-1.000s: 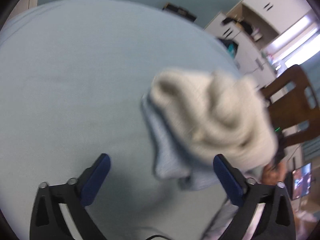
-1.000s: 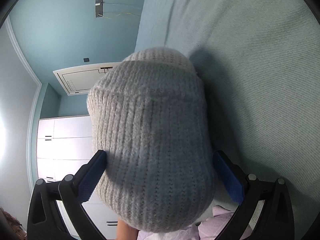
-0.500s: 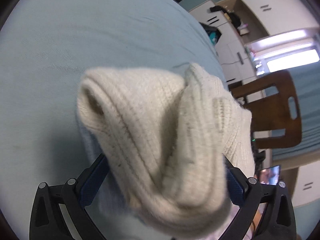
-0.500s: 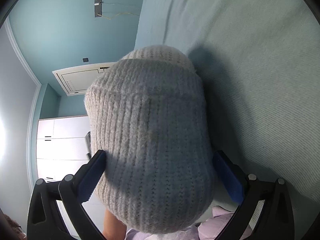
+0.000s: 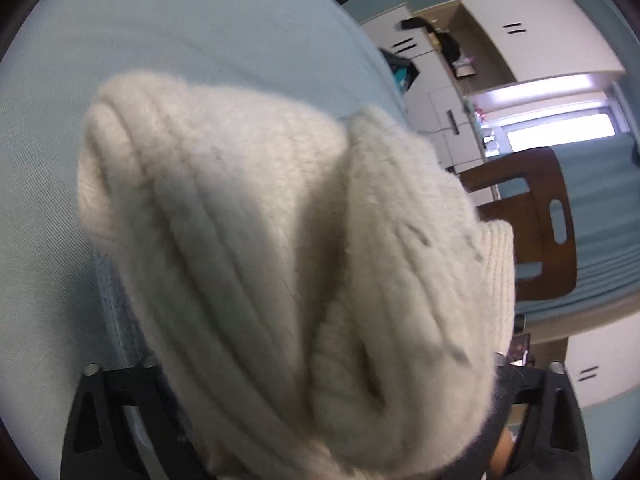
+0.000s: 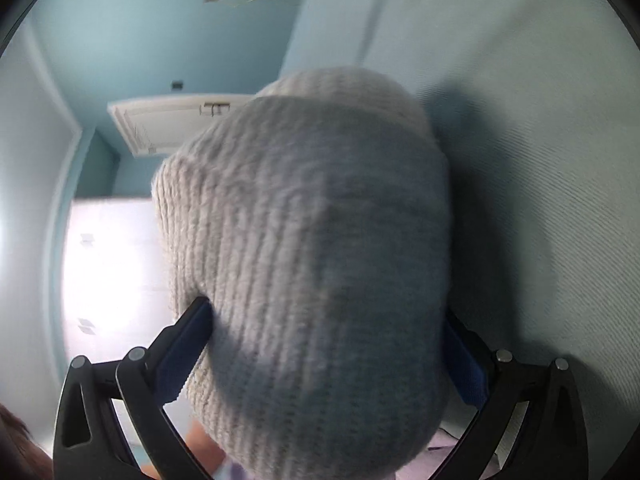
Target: Fold small clothes
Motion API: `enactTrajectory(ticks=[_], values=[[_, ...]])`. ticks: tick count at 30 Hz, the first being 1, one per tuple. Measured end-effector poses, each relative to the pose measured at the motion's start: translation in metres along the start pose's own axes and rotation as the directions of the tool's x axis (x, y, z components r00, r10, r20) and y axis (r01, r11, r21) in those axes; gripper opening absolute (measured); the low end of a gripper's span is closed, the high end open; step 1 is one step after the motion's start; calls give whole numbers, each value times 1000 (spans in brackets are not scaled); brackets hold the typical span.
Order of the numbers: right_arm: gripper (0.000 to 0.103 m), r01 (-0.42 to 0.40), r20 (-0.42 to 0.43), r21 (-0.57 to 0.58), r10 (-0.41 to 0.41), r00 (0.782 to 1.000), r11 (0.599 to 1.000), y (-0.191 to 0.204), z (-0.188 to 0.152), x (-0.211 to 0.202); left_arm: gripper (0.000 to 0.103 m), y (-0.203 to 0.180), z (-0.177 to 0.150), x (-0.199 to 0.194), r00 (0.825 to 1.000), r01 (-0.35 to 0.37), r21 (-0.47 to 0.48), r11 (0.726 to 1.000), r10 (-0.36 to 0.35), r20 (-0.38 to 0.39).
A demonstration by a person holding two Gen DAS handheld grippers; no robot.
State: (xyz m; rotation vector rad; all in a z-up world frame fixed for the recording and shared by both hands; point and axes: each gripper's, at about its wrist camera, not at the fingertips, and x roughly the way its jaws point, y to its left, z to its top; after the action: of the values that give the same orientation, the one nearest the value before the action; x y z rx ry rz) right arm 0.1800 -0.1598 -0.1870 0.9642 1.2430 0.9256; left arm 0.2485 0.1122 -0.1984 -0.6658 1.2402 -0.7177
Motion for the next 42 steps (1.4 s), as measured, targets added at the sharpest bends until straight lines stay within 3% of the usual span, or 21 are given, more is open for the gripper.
enactTrajectory(ticks=[5, 13, 15, 18, 20, 21, 23, 24, 27, 28, 30, 31, 32, 33, 34, 35, 36, 37, 38, 39, 42], values=[[101, -19, 21, -123, 22, 1000, 992, 48, 20, -3, 91, -34, 19, -38, 996, -38, 46, 998, 34, 88], [101, 67, 54, -241, -55, 997, 968, 106, 124, 21, 91, -16, 106, -58, 965, -51, -45, 998, 60, 254], [101, 83, 70, -227, -69, 995, 970, 101, 147, 29, 91, -2, 122, -50, 963, -49, -86, 995, 70, 261], [100, 138, 89, -155, -125, 988, 978, 69, 169, 36, 92, 31, 136, -24, 970, -91, -172, 981, 126, 209], [98, 261, 91, -73, -254, 963, 963, 37, 174, 38, 93, 52, 135, -13, 978, -78, -244, 966, 122, 168], [99, 299, 97, -47, -293, 951, 953, 27, 173, 34, 94, 50, 134, -16, 979, -49, -245, 968, 95, 179], [100, 295, 111, -53, -288, 951, 954, 29, 168, 20, 94, 29, 132, -27, 975, -111, -196, 974, 145, 169], [101, 350, 124, -71, -340, 932, 934, 39, 166, 15, 95, 16, 133, -30, 971, -158, -173, 972, 185, 149], [101, 517, 216, -201, -477, 852, 832, 91, 153, 6, 95, -35, 130, -42, 926, -336, -69, 939, 343, 156], [102, 545, 261, -228, -489, 833, 807, 103, 147, 3, 95, -54, 128, -46, 903, -383, -36, 923, 383, 194], [102, 598, 371, -279, -490, 789, 751, 136, 132, 7, 97, -74, 126, -53, 876, -417, -39, 908, 413, 249], [102, 638, 403, -284, -515, 757, 716, 145, 127, 13, 99, -86, 125, -56, 841, -456, -78, 886, 458, 286], [102, 706, 424, -260, -579, 697, 659, 144, 127, 23, 99, -93, 122, -60, 801, -505, -91, 858, 506, 319], [102, 749, 402, -262, -636, 658, 609, 142, 124, 41, 100, -105, 119, -62, 742, -574, -95, 814, 565, 361], [101, 770, 377, -271, -672, 638, 578, 140, 124, 58, 101, -119, 115, -63, 661, -660, -92, 745, 635, 399], [101, 784, 360, -267, -697, 620, 560, 129, 122, 69, 101, -127, 111, -64, 600, -717, -97, 690, 682, 419], [102, 771, 321, -251, -701, 637, 586, 112, 115, 79, 102, -132, 107, -65, 540, -762, -99, 640, 712, 449], [102, 772, 328, -253, -699, 635, 583, 107, 113, 76, 103, -142, 105, -62, 502, -785, -90, 612, 715, 486], [102, 814, 408, -272, -704, 581, 514, 109, 99, 80, 103, -146, 101, -58, 489, -797, -64, 601, 703, 516], [102, 825, 436, -272, -701, 564, 495, 109, 93, 81, 103, -143, 101, -49, 499, -804, -31, 593, 702, 508], [102, 819, 446, -259, -689, 572, 512, 104, 85, 75, 103, -118, 116, -15, 534, -816, -5, 578, 756, 378]])
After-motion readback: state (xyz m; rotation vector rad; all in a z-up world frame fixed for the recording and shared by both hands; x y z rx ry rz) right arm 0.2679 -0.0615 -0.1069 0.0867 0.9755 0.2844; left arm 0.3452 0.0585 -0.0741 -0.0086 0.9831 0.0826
